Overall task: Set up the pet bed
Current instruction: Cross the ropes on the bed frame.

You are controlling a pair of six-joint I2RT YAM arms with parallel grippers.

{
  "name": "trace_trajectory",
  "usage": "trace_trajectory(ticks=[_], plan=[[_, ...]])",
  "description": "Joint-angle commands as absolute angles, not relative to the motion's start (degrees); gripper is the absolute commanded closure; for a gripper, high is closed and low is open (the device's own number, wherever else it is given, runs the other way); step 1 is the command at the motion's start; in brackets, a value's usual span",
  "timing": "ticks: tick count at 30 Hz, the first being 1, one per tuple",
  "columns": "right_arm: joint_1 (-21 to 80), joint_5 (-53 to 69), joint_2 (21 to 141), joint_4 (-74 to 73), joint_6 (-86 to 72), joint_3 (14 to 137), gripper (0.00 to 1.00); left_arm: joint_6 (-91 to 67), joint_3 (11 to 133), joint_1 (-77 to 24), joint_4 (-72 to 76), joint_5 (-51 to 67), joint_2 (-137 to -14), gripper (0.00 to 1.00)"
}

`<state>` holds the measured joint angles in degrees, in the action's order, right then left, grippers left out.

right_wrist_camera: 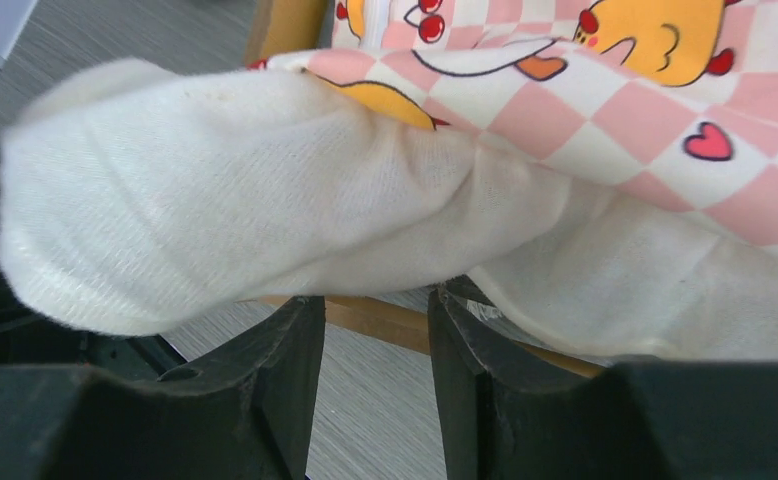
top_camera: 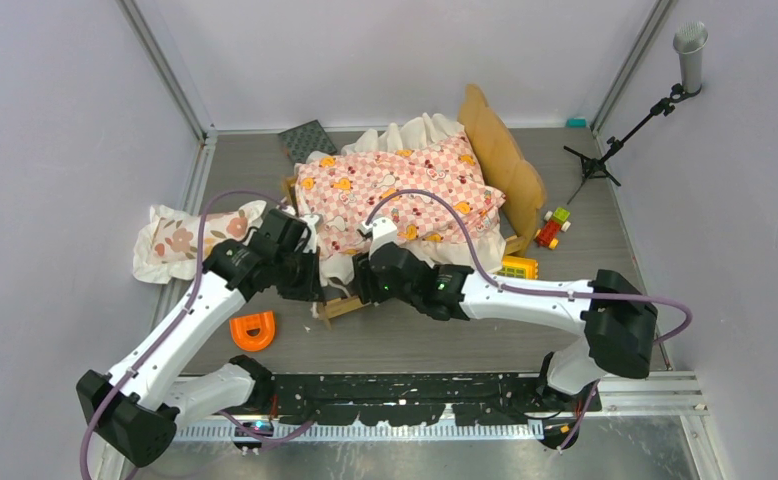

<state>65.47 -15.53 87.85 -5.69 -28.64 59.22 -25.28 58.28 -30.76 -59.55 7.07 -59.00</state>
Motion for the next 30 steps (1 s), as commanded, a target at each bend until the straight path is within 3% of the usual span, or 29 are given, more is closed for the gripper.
trace_trajectory(ticks=[1,30], plan=[[65.7,-17.9,84.2,-5.6,-27.6,58.6,0.52,-29.5,56.9,-30.6,-57.5,9.6,-57.4,1.00],[65.8,-16.5,66.5,4.4,-29.2,36.7,0.47,-49.1,45.8,-30.8,-40.7,22.4,-54.2,1.00]])
